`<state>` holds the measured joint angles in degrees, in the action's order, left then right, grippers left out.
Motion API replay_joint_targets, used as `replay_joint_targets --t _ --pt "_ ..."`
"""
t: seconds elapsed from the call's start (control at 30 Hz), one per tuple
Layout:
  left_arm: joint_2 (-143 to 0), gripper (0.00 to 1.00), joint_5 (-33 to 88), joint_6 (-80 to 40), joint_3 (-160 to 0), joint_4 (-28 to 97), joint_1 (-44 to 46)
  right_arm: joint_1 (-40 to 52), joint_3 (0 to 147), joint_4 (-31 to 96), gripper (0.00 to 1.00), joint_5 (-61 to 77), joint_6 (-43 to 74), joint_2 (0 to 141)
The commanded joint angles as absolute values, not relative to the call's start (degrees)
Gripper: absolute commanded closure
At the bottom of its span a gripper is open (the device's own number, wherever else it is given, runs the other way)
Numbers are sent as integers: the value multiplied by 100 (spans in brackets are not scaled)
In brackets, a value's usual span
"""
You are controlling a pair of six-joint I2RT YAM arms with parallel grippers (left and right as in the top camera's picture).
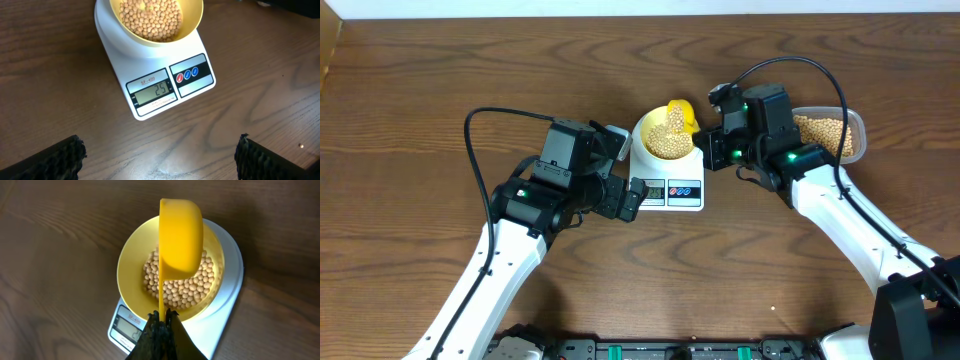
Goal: Scoop item into bowl and weigh 50g on scale
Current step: 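Tilt the scoop to pour soybeans into the bowl on the scale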
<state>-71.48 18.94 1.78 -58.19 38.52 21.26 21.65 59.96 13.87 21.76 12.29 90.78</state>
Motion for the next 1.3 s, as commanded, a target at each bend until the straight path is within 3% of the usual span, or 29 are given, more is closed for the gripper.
replay_joint_targets --t 0.0,1.27 --pt "-7148 2 1848 257 -5824 3848 2106 2283 6176 1354 99 1942 910 8947" --pt "-7148 2 1848 255 -5824 3848 2106 3256 6300 1459 99 -93 -652 8945"
